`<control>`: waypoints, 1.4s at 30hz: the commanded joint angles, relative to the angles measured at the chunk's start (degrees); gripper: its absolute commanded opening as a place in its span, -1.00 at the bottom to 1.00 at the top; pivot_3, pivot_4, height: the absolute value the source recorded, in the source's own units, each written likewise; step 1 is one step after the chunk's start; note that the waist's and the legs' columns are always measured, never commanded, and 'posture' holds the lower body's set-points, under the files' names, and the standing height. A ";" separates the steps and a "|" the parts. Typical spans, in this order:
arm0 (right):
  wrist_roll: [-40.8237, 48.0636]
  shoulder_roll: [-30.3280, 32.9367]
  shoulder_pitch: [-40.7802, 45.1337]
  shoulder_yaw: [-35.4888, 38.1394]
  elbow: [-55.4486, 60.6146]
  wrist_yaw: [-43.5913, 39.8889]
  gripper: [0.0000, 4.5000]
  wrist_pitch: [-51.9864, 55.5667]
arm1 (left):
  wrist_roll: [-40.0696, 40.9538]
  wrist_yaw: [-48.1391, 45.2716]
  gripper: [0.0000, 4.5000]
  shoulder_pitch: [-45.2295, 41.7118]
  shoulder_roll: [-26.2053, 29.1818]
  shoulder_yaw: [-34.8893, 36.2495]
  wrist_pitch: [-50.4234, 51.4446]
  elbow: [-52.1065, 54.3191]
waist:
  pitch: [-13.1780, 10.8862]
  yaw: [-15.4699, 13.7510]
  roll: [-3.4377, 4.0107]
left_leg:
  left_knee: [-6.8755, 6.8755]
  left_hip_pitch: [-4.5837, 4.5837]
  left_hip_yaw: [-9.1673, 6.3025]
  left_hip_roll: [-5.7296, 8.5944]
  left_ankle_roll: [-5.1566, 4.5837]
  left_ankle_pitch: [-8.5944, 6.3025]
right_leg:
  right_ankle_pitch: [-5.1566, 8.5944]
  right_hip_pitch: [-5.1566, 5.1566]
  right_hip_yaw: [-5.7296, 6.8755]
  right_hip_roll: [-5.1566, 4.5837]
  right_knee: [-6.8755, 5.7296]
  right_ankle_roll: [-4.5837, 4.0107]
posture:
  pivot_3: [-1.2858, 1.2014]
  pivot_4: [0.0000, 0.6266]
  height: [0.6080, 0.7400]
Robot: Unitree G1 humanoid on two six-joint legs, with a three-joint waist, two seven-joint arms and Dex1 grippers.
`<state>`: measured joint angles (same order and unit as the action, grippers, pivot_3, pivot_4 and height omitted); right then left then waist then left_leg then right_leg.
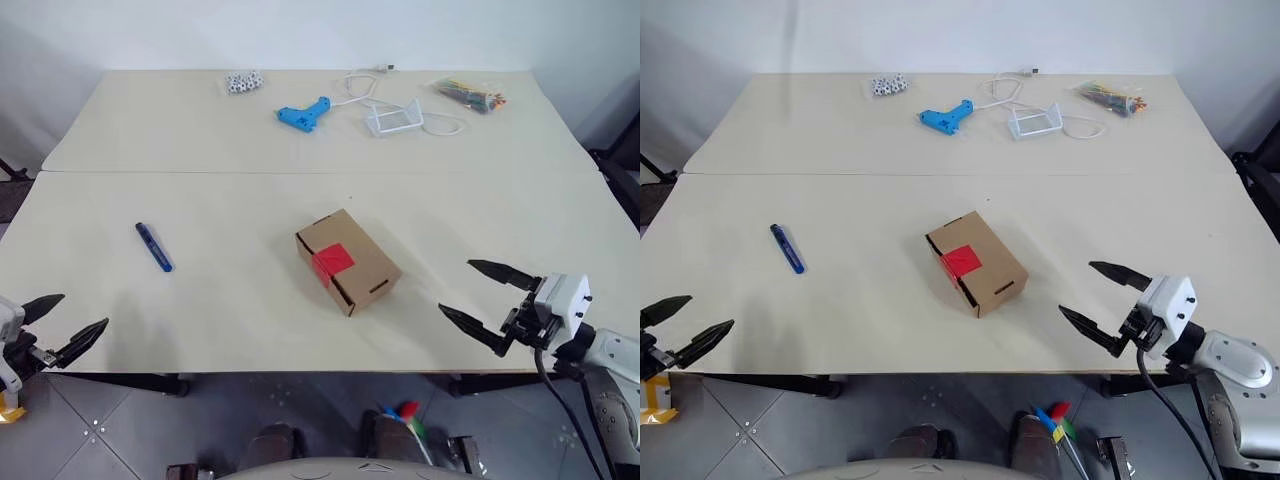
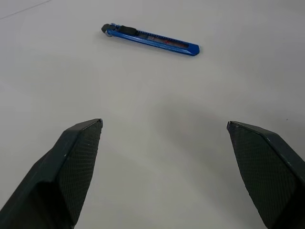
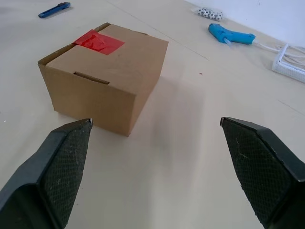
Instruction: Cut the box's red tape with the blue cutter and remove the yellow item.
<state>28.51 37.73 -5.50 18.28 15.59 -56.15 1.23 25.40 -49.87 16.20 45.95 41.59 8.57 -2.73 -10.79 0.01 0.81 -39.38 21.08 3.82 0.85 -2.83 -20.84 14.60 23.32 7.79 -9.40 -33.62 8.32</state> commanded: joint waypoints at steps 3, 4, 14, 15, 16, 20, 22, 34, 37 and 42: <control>0.96 -0.47 0.93 0.36 0.61 0.44 1.00 -0.71 | 1.34 1.25 0.97 -1.71 0.30 0.99 1.19 1.74 | 0.00 0.00 -0.01 | 0.00 0.00 0.00 0.00 0.00 0.00 | 0.00 0.00 0.00 0.01 -0.03 0.00 | 0.03 -0.52 1.00; 1.17 -0.46 1.02 0.39 0.70 0.48 1.00 -0.39 | 2.08 0.68 0.97 -2.06 0.34 0.83 1.85 1.99 | 0.00 -0.05 0.00 | -0.01 -0.01 0.00 0.00 0.00 0.00 | 0.00 0.00 -0.01 0.01 -0.04 0.00 | 0.03 -0.52 1.00; 4.16 2.15 -1.34 -3.78 9.87 -0.35 -0.05 7.69 | 3.11 -4.05 0.01 -12.40 1.37 -10.29 3.56 7.89 | 0.03 -0.50 -0.05 | -0.18 0.01 -0.01 0.00 -0.01 0.01 | 0.00 -0.02 -0.02 0.04 -0.14 0.00 | 0.03 -0.52 1.00; 3.60 2.34 -0.99 -4.32 10.06 0.05 -0.21 8.04 | 3.23 -3.33 -0.13 -15.44 1.01 -12.14 4.33 8.21 | 0.03 -0.53 -0.05 | -0.20 0.01 0.02 0.00 -0.01 0.01 | 0.00 -0.02 -0.05 0.04 -0.14 0.00 | 0.03 -0.52 1.00; 3.12 2.60 -0.80 -5.02 10.32 0.20 -0.36 8.50 | 3.01 -2.91 -0.27 -18.57 0.63 -14.48 5.01 8.22 | 0.03 -0.82 -0.06 | -0.24 0.00 0.02 0.01 -0.02 0.02 | 0.00 -0.05 -0.07 0.04 -0.15 0.00 | 0.03 -0.52 1.00; 0.29 2.81 -0.32 -10.58 11.75 0.81 -0.97 10.72 | -3.83 -2.07 -0.82 -36.92 -5.02 -29.47 4.23 1.01 | 0.05 -2.02 -0.06 | -0.59 0.04 -0.08 0.10 -0.08 0.05 | -0.02 -0.18 -0.05 0.04 -0.27 0.03 | 0.03 -0.52 1.00; -2.43 2.58 1.07 -13.76 11.15 2.54 -1.00 12.17 | -8.81 -0.86 -0.98 -46.03 -9.00 -36.00 3.70 -7.15 | 0.07 -1.90 -0.09 | -0.61 0.01 0.02 0.18 -0.11 0.07 | -0.06 -0.19 -0.13 0.05 -0.29 0.08 | 0.03 -0.52 1.00; -12.93 -1.67 11.27 -21.07 3.69 11.18 -1.00 13.75 | -24.11 -4.28 -0.98 -71.14 -22.57 -52.57 -7.95 -39.59 | 0.05 -0.97 -0.47 | -0.55 0.17 0.17 0.36 -0.19 0.11 | -0.09 -0.08 -0.04 0.23 -0.18 0.14 | 0.03 -0.52 1.00; -14.64 -3.46 15.19 -21.25 0.70 13.22 -1.00 13.18 | -21.46 -11.01 -0.98 -68.20 -20.91 -52.80 -2.73 -33.84 | 0.03 -0.59 -0.50 | -0.61 0.20 0.16 0.33 -0.19 0.11 | -0.09 -0.08 -0.06 0.23 -0.18 0.14 | 0.03 -0.52 1.00; -14.48 -6.04 19.88 -22.09 -3.22 11.35 -1.00 10.29 | -18.80 -16.46 -0.98 -61.86 -16.85 -52.91 9.33 -21.09 | 0.03 -0.11 -0.50 | -0.66 0.19 0.12 0.07 -0.19 0.11 | -0.09 -0.08 -0.09 0.21 -0.22 0.14 | 0.03 -0.52 1.00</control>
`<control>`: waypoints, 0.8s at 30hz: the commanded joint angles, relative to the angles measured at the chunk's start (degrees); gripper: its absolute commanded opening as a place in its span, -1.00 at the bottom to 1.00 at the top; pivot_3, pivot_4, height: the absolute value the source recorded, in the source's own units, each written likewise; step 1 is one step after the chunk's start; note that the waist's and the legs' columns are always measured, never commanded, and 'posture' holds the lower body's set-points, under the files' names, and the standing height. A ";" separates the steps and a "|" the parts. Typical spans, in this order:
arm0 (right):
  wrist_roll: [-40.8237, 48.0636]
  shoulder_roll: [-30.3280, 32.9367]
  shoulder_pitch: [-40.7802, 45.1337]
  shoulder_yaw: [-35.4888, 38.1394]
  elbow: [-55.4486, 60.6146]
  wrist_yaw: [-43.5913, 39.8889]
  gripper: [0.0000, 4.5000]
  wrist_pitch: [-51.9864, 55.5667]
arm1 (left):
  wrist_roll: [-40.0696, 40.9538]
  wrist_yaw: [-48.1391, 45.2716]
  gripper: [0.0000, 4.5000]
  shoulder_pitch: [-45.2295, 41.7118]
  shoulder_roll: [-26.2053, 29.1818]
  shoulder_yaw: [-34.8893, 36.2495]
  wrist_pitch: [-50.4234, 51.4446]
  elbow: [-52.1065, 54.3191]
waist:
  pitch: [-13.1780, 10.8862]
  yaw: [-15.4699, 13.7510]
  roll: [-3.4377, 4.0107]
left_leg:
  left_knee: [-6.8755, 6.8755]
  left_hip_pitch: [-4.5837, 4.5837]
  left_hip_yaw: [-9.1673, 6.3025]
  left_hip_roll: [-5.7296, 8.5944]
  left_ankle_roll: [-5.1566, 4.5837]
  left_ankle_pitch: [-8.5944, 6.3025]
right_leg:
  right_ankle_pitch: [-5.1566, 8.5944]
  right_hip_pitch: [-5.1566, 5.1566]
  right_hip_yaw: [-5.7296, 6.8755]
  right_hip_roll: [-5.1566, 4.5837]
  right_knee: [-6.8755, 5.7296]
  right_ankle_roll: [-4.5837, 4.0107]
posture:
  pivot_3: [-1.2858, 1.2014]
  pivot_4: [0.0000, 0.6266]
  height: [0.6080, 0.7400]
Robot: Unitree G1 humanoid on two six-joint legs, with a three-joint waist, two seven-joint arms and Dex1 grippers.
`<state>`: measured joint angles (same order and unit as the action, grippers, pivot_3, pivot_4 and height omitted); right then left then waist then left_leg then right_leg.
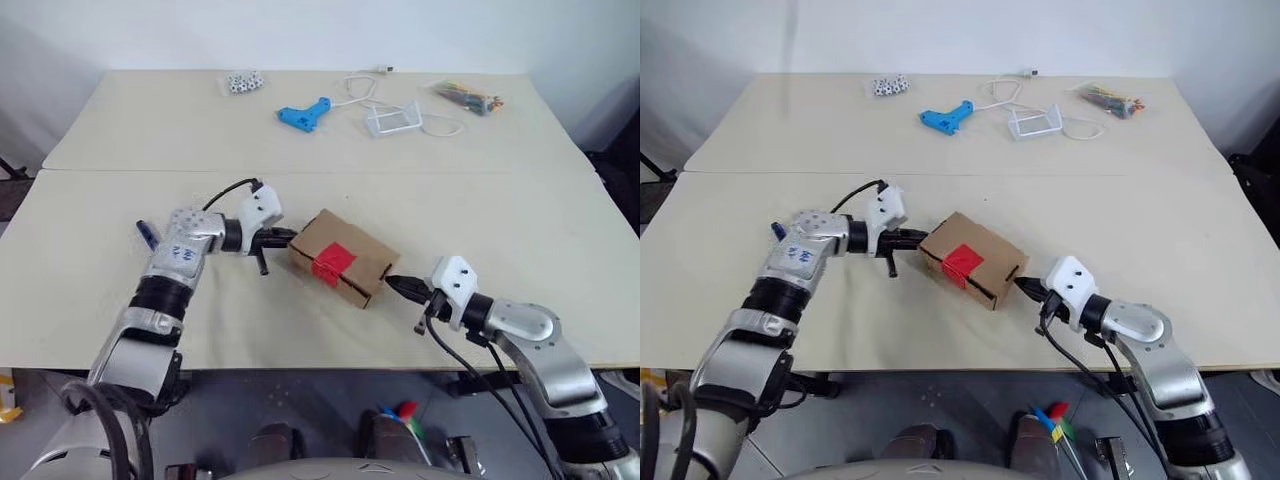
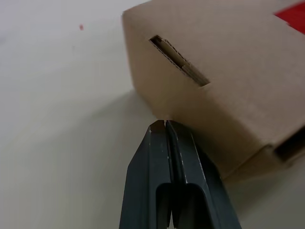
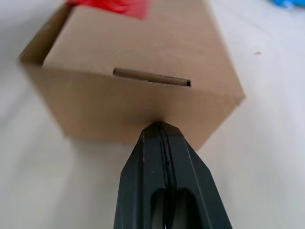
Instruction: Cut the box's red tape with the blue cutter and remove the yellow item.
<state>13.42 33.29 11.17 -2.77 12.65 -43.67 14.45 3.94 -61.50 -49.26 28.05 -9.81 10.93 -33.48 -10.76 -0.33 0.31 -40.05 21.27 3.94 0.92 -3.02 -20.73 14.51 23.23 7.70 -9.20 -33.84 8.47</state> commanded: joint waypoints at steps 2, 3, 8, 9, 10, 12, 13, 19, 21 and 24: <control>-2.17 -2.66 7.21 -2.15 -5.30 -0.36 -1.00 -4.78 | 4.89 -6.63 -0.98 9.41 4.96 -1.27 13.28 20.85 | 0.00 0.44 0.00 | 0.01 0.00 -0.01 0.00 0.00 0.00 | 0.00 0.00 -0.02 -0.01 -0.02 0.00 | 0.03 -0.52 1.00; -4.44 -3.72 10.77 -2.56 -10.19 1.36 -1.00 -6.49 | 6.91 -7.48 -0.98 13.51 7.59 -0.42 16.90 28.45 | -0.01 1.33 -0.02 | 0.01 -0.01 -0.02 -0.02 0.00 0.00 | 0.00 0.00 -0.01 -0.01 -0.01 0.00 | 0.03 -0.52 1.00; -9.97 -5.55 19.62 -1.71 -24.12 6.43 -1.00 -13.56 | 10.96 -6.39 -0.98 21.13 12.97 3.40 24.74 42.31 | -0.10 1.31 0.09 | -0.03 0.03 -0.27 -0.09 0.08 0.03 | 0.02 0.02 0.00 -0.02 -0.12 -0.04 | 0.03 -0.52 1.00; -10.28 -5.21 20.68 -1.32 -25.71 6.52 -1.00 -14.50 | 12.25 -6.56 -0.98 21.76 13.97 4.56 25.89 43.53 | -0.11 1.17 0.12 | -0.03 0.04 -0.27 -0.08 0.11 0.05 | 0.03 0.02 -0.01 -0.02 -0.12 -0.05 | 0.03 -0.52 1.00; -9.88 -4.25 21.17 -0.63 -26.28 5.68 -1.00 -14.89 | 14.52 -7.48 -0.98 21.73 15.22 6.45 27.42 44.30 | -0.12 1.02 0.14 | -0.04 0.04 -0.25 -0.07 0.12 0.06 | 0.03 0.02 -0.04 -0.02 -0.11 -0.06 | 0.03 -0.52 1.00; -8.54 -1.79 20.91 0.72 -25.66 3.03 -1.00 -14.53 | 19.32 -8.14 -0.98 19.85 16.69 10.49 31.69 44.28 | -0.14 0.67 0.18 | -0.03 0.04 -0.26 -0.07 0.12 0.06 | 0.03 0.01 -0.04 -0.02 -0.09 -0.07 | 0.03 -0.52 1.00; -7.50 -0.45 20.24 1.28 -24.56 1.25 -1.00 -13.66 | 21.11 -8.14 -0.98 18.45 16.89 12.28 32.50 43.40 | -0.17 0.40 0.22 | -0.03 0.03 -0.25 -0.07 0.11 0.06 | 0.03 0.01 -0.05 -0.02 -0.09 -0.06 | 0.03 -0.52 1.00; 1.85 9.48 11.58 2.14 -9.92 -11.52 -1.00 3.79 | 18.39 -2.39 -0.98 6.97 13.65 14.25 24.21 27.92 | -0.17 -0.69 0.25 | -0.01 0.09 -0.40 -0.02 0.11 0.06 | 0.02 -0.05 -0.01 0.02 -0.03 -0.04 | 0.03 -0.52 1.00; 5.70 11.93 8.90 1.54 -4.28 -14.57 -1.00 10.56 | 14.57 0.72 -0.98 4.29 11.29 11.98 18.86 21.64 | -0.16 -0.82 0.27 | -0.01 0.03 -0.31 -0.03 0.11 0.06 | 0.02 -0.10 -0.03 0.07 -0.02 -0.04 | 0.03 -0.52 1.00; 8.70 11.66 5.84 -0.49 3.55 -14.24 -1.00 17.50 | 8.06 4.24 -0.98 1.53 5.84 6.65 9.81 12.45 | -0.17 -0.98 0.22 | -0.04 -0.03 -0.17 0.16 0.10 0.06 | 0.02 -0.12 -0.12 0.10 -0.01 -0.04 | 0.03 -0.52 1.00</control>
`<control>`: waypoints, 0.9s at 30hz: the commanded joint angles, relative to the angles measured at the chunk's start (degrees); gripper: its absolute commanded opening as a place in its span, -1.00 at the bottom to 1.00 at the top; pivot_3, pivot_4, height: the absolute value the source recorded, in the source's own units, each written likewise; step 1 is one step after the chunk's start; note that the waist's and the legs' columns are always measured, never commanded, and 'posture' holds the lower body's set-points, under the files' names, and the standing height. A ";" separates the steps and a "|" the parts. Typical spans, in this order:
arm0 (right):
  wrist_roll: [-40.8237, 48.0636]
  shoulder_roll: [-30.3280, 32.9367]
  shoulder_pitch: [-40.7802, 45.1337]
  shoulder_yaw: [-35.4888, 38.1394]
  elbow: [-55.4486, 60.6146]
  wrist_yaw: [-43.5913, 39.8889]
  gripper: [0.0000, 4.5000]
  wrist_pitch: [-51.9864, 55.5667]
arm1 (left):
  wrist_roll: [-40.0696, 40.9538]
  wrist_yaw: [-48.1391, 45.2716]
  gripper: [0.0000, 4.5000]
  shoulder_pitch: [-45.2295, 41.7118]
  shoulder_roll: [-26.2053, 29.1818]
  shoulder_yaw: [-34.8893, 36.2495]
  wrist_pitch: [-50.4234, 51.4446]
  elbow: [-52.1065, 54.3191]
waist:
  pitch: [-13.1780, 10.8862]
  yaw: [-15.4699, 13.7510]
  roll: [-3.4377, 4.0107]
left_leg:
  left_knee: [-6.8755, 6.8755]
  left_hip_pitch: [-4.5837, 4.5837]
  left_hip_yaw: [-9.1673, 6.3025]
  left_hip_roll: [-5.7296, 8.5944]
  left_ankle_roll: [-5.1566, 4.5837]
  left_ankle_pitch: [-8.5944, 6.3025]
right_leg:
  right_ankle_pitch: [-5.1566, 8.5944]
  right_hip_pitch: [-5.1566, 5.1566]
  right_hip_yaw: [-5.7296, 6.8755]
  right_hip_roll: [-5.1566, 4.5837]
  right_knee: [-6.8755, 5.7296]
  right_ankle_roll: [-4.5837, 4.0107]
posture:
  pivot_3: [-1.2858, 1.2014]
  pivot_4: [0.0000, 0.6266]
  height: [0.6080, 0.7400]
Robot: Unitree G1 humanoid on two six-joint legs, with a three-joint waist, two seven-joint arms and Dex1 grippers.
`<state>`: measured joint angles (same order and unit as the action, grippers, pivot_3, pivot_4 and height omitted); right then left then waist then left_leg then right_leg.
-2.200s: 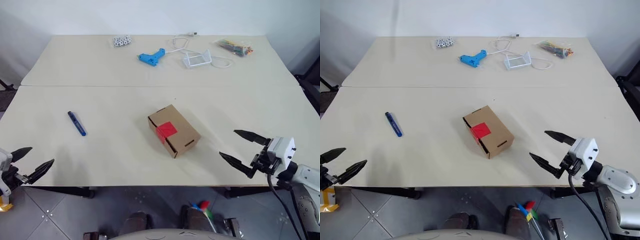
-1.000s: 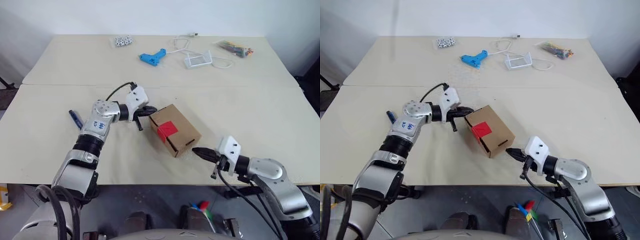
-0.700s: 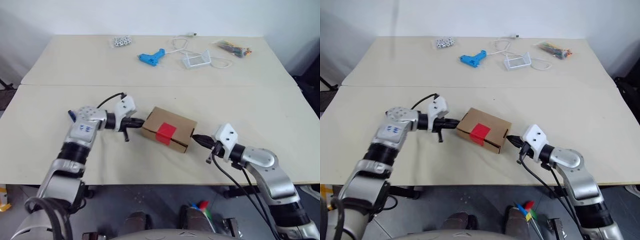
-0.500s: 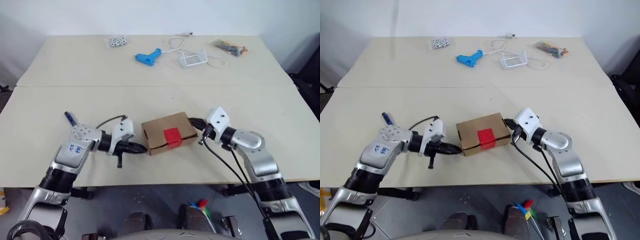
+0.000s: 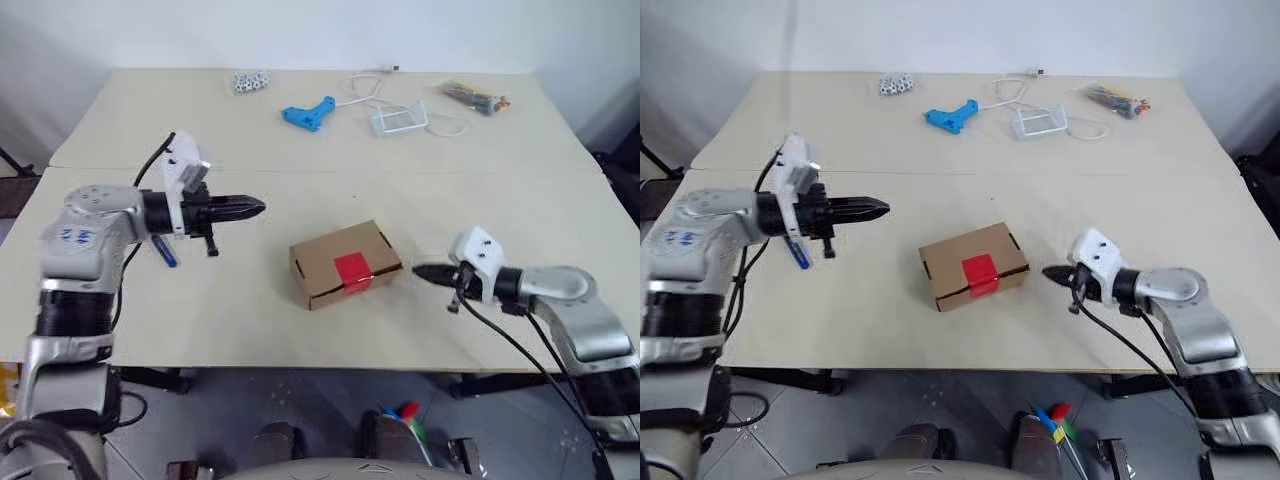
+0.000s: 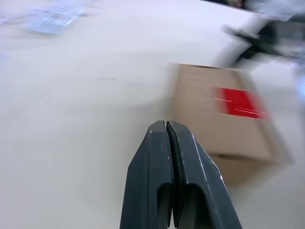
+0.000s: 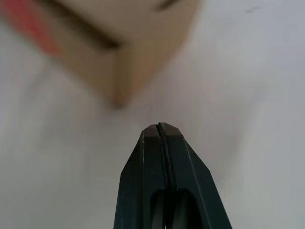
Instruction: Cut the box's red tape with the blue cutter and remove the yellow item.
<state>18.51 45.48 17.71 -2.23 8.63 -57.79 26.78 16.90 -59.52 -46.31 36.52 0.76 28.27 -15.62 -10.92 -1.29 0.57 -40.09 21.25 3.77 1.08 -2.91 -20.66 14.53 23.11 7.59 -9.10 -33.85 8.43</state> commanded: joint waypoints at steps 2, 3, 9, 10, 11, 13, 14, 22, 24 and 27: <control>3.29 -2.39 -0.86 -1.93 9.52 2.49 -1.00 7.10 | -7.48 2.11 -0.98 -2.02 -4.20 -6.41 -10.43 -8.76 | 0.00 0.09 -0.06 | -0.03 0.01 0.02 0.04 0.00 0.00 | 0.00 0.00 -0.03 0.04 0.00 0.00 | 0.03 -0.52 1.00; 2.88 -3.29 -0.67 -2.16 9.82 3.69 -1.00 7.40 | -8.34 1.90 -0.98 -2.12 -4.82 -7.35 -11.52 -9.74 | -0.01 0.10 -0.08 | -0.03 0.01 0.04 0.04 0.00 0.00 | 0.00 0.00 -0.03 0.05 0.01 -0.01 | 0.03 -0.52 1.00; 0.17 -10.29 4.14 -2.89 7.18 12.19 -1.00 9.18 | -5.52 -6.08 -0.98 1.37 -7.82 -12.77 -3.45 -3.69 | -0.01 0.08 -0.08 | -0.03 0.12 0.05 0.03 0.00 0.00 | 0.00 0.14 -0.06 0.04 0.00 0.00 | 0.03 -0.52 1.00; 0.14 -11.50 4.89 -1.69 6.36 14.14 -1.00 9.60 | -4.48 -6.95 -0.98 2.21 -7.57 -13.03 -0.25 -1.18 | -0.01 0.10 -0.08 | -0.03 0.13 0.03 0.00 0.01 0.00 | 0.00 0.16 -0.05 0.04 -0.02 -0.01 | 0.03 -0.52 1.00; 0.19 -12.35 5.42 -0.84 5.80 15.59 -1.00 9.95 | -3.88 -7.36 -0.98 2.80 -7.41 -13.10 2.18 0.64 | -0.01 0.12 -0.08 | -0.01 0.13 0.02 0.00 0.01 0.00 | 0.00 0.17 -0.05 0.04 -0.02 -0.01 | 0.03 -0.52 1.00; -0.56 -13.13 7.16 0.99 2.92 17.91 -1.00 8.86 | -2.45 -7.98 -0.98 5.08 -6.82 -13.84 6.99 6.07 | -0.01 0.12 -0.07 | 0.00 0.15 0.00 -0.06 0.01 -0.01 | 0.00 0.19 -0.03 0.04 -0.03 0.00 | 0.03 -0.52 1.00; -1.43 -12.86 8.27 1.04 1.03 17.94 -1.00 7.46 | -2.32 -7.77 -0.98 6.43 -6.88 -14.72 8.44 8.82 | -0.01 0.04 -0.07 | 0.00 0.16 0.00 -0.19 0.01 -0.01 | 0.00 0.21 -0.05 0.04 -0.03 0.00 | 0.03 -0.52 1.00; -3.48 -11.11 14.01 -1.27 -8.44 12.14 -1.00 2.03 | -3.13 1.21 -0.98 10.52 -12.46 -16.56 13.52 16.06 | -0.01 0.12 -0.07 | -0.04 0.19 0.01 -0.21 0.00 0.00 | -0.01 0.20 -0.07 0.03 -0.02 0.00 | 0.03 -0.52 1.00; -4.08 -10.65 15.01 -1.98 -10.42 10.21 -1.00 0.58 | -2.94 2.41 -0.98 10.63 -13.32 -16.86 13.97 16.52 | -0.01 0.16 -0.07 | -0.04 0.18 0.01 -0.22 0.00 0.00 | 0.00 0.20 -0.07 0.05 -0.02 0.00 | 0.03 -0.52 1.00; -4.95 -10.48 16.25 -2.31 -13.70 8.25 -1.00 -1.59 | -3.47 3.99 -0.98 10.32 -14.41 -17.50 13.88 15.74 | -0.01 0.14 -0.07 | -0.04 0.18 0.03 -0.23 0.00 0.00 | 0.00 0.20 -0.08 0.05 -0.02 0.00 | 0.03 -0.52 1.00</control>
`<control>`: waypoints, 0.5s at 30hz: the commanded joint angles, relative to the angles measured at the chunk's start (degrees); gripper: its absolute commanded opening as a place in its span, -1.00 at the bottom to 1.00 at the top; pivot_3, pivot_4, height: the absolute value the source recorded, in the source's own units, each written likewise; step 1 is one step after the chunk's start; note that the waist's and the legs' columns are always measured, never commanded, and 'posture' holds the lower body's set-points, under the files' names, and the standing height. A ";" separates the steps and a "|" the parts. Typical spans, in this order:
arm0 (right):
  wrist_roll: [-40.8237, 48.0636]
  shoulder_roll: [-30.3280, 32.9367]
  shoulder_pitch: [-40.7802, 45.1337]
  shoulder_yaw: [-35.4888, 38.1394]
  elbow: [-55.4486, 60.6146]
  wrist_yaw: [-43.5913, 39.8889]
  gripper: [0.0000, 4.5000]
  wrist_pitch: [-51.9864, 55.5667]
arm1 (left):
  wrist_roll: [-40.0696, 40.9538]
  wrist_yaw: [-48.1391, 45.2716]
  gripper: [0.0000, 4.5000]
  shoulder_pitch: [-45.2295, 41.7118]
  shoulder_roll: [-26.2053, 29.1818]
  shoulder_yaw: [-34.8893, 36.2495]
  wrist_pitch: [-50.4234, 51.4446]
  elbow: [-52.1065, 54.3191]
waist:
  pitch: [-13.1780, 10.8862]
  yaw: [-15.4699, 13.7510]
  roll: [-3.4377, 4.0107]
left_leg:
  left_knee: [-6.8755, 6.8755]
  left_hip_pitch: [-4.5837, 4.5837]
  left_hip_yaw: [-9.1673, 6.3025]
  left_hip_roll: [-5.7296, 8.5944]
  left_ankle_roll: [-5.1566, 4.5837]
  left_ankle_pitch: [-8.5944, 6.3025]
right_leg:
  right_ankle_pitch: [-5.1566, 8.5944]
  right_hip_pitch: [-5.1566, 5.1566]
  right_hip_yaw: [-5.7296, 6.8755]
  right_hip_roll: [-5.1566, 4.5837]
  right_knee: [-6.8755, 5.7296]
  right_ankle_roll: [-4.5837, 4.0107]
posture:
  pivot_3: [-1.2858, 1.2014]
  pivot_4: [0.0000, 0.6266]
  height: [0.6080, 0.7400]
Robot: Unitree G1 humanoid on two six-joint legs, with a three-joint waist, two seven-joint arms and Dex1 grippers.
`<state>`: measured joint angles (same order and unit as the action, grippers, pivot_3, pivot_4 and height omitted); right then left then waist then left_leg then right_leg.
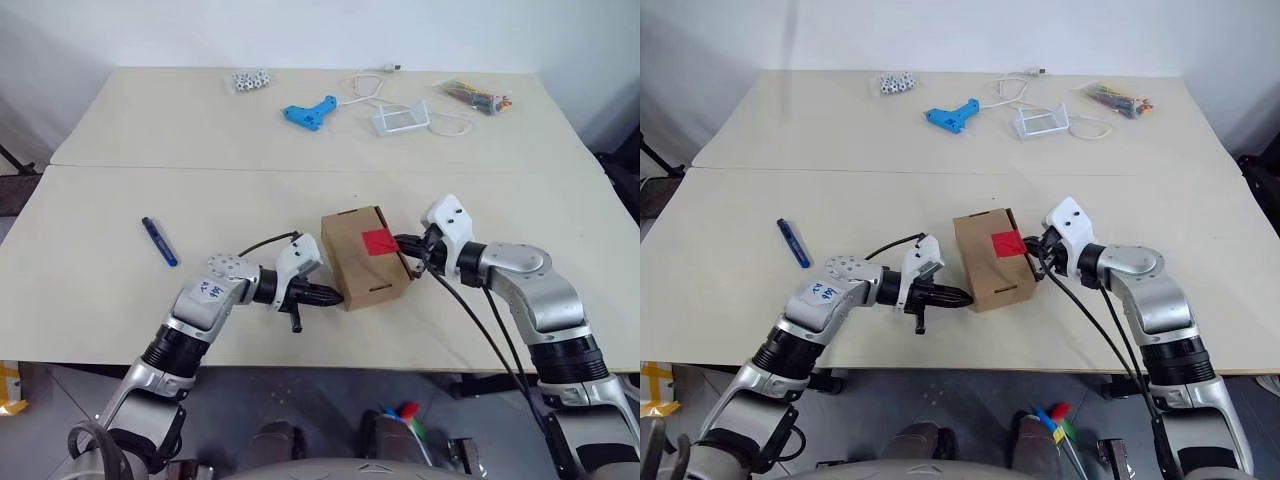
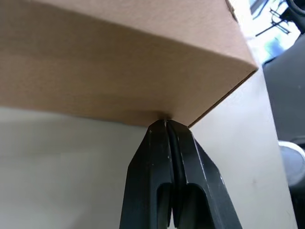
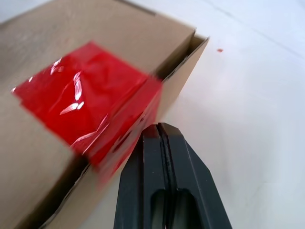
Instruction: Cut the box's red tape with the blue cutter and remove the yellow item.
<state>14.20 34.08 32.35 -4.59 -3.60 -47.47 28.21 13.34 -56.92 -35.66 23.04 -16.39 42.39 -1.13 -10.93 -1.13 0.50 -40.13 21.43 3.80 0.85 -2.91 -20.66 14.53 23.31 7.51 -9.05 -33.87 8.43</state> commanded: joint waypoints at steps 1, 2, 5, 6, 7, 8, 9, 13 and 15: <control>-0.94 0.90 2.01 0.09 -2.80 -2.60 -1.00 -3.93 | -0.04 1.93 -0.98 -0.49 -1.43 -0.55 -0.30 0.86 | 0.00 -0.08 0.00 | 0.00 0.00 0.00 0.00 0.00 0.00 | 0.00 0.00 0.00 0.00 0.00 0.00 | 0.03 -0.52 1.00; -1.20 0.83 2.29 0.17 -3.78 -2.98 -1.00 -4.64 | -0.08 2.28 -0.98 -0.60 -1.74 -0.69 -0.38 0.57 | 0.00 -0.11 0.00 | 0.00 0.00 0.00 0.00 0.00 0.00 | 0.00 0.00 0.00 0.00 0.00 0.00 | 0.03 -0.52 1.00; -1.87 1.39 2.71 1.22 -6.96 -4.74 -1.00 -8.73 | -0.13 2.61 -0.98 -0.77 -1.95 -1.66 0.45 1.15 | 0.00 -0.15 0.00 | -0.01 0.01 -0.01 0.01 0.00 0.00 | 0.00 -0.01 0.00 -0.01 0.01 0.00 | 0.03 -0.52 1.00; -1.15 1.88 2.35 2.58 -7.10 -5.57 -1.00 -10.18 | -0.10 2.50 -0.98 -0.87 -1.19 -1.38 0.71 1.93 | 0.00 -0.12 0.00 | 0.00 0.01 -0.01 0.01 0.00 0.00 | 0.00 0.00 0.00 -0.01 0.02 0.00 | 0.03 -0.52 1.00; -0.57 2.19 2.09 3.54 -7.13 -6.15 -1.00 -11.14 | -0.02 2.44 -0.98 -0.96 -0.58 -1.15 0.84 2.47 | 0.00 -0.08 0.00 | 0.00 0.00 -0.01 0.01 0.00 0.00 | 0.00 0.00 0.01 0.00 0.01 0.00 | 0.03 -0.52 1.00; 1.20 3.10 1.40 5.10 -6.20 -7.13 -1.00 -9.14 | 0.28 1.63 -0.98 -1.06 1.17 -0.09 0.34 3.40 | 0.00 -0.04 0.01 | 0.01 0.01 -0.01 0.00 0.00 0.00 | 0.00 0.01 0.01 0.00 0.01 0.00 | 0.03 -0.52 1.00; 2.34 4.04 0.74 6.41 -5.62 -8.05 -1.00 -8.79 | 0.94 -0.01 -0.98 -1.14 3.42 1.10 -0.32 4.32 | 0.00 -0.02 0.01 | 0.01 0.01 -0.01 -0.01 0.00 0.00 | 0.00 0.01 0.01 0.00 0.01 0.00 | 0.03 -0.52 1.00; 8.42 9.04 -4.65 12.11 -1.95 -16.03 -0.73 -10.01 | 8.12 -4.82 -0.81 -1.55 12.06 13.44 -1.17 4.27 | -0.01 -0.03 0.01 | 0.02 0.02 -0.04 -0.06 0.01 0.00 | 0.00 0.02 0.03 0.02 0.02 0.00 | 0.03 -0.52 1.00; 14.21 9.13 -7.33 16.33 1.02 -19.47 -0.44 -9.80 | 10.58 -6.81 -0.61 0.22 16.07 18.48 -1.86 3.84 | -0.01 -0.03 0.01 | 0.03 0.01 -0.04 -0.08 0.01 -0.01 | 0.00 0.02 0.04 0.02 0.04 0.00 | 0.03 -0.52 1.00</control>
<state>23.05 42.80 25.55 8.13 -6.70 -63.88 18.99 20.71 -61.54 -35.82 37.94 -1.73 42.08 1.35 -10.94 -1.16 0.52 -40.09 21.44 3.76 0.78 -2.90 -20.67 14.53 23.33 7.55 -9.02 -33.82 8.43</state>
